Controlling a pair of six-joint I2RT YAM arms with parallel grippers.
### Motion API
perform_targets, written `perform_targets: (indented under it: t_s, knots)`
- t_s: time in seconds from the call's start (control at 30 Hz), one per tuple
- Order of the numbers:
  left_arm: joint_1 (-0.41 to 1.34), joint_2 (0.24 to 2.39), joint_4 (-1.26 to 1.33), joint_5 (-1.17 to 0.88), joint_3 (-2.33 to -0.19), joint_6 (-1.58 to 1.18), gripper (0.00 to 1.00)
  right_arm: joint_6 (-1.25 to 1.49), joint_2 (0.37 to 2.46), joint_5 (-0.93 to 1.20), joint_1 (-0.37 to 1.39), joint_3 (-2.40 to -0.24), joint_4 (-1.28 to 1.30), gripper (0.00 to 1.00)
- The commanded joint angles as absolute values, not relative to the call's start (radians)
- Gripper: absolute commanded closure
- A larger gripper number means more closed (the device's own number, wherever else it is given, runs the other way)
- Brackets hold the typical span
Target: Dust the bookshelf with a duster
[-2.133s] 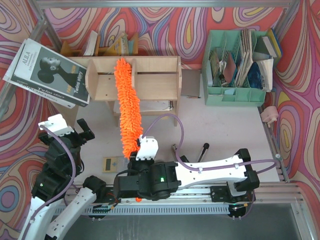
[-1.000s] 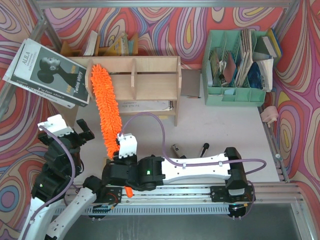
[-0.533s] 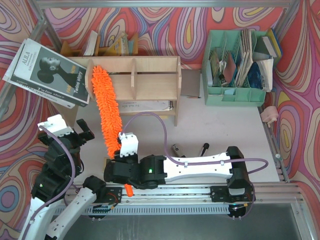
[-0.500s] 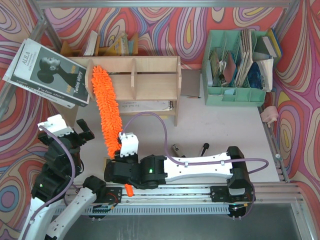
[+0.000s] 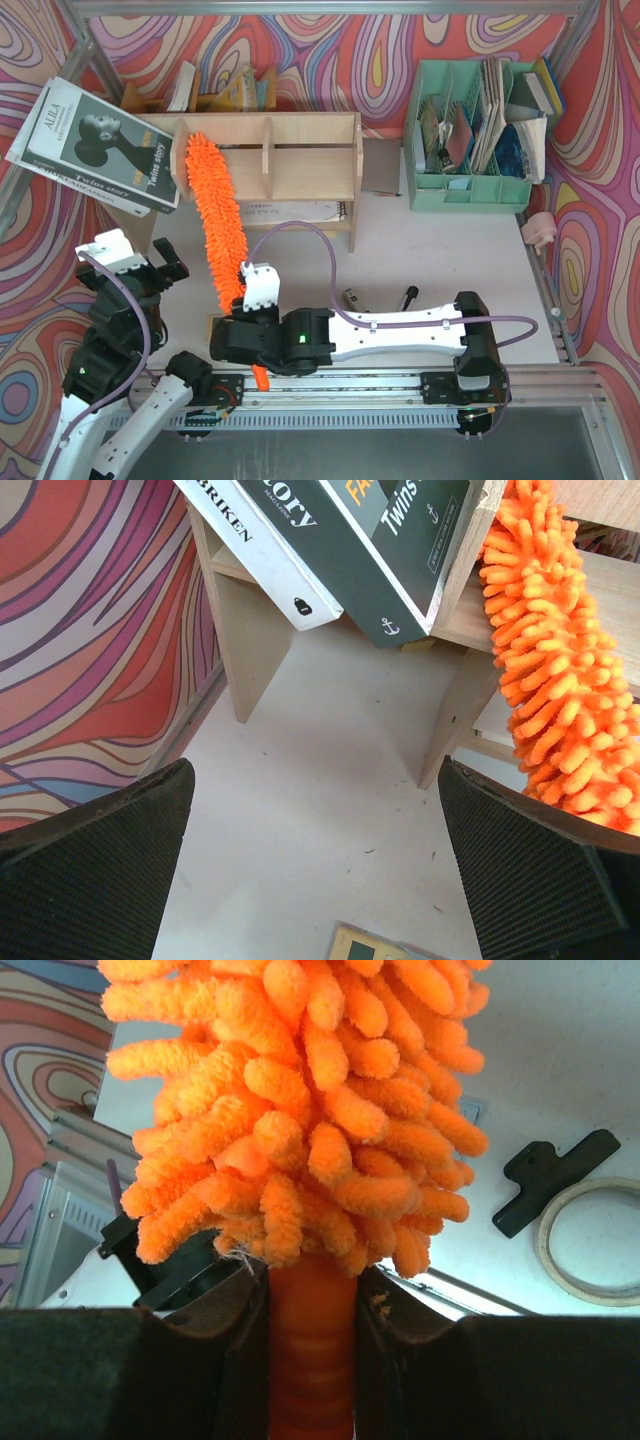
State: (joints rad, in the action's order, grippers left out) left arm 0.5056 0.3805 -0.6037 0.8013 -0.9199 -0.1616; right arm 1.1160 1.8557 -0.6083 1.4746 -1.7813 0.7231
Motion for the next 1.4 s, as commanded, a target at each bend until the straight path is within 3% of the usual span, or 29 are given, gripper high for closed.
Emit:
perform_targets:
  t_s: [0.0,0.37,0.8,1.07,1.37]
  knots:
    - [0.501,0.367,-0.599,0.807,-0.913,-0.17,0.01,1.052,1.798,-0.756,1.519,-1.814,0.685,1.0]
    - [0.501,0.381,-0.6,0.808,-0.915,-0.167,0.02,1.022,1.685,-0.893,1.56,-1.764,0.686,1.0]
    - [0.501,0.391,-0.604,0.811,-0.917,-0.167,0.02,1.08,1.424,-0.937,1.559,-1.515,0.777,1.0]
    - [0.501,0.39,-0.6,0.813,-0.916,-0.164,0.01,1.301,1.374,-0.934,1.559,-1.397,0.92,1.0]
    - [0.501,0.382,-0.601,0.809,-0.916,-0.166,0.01,1.338,1.374,-0.884,1.543,-1.315,0.906,1.0]
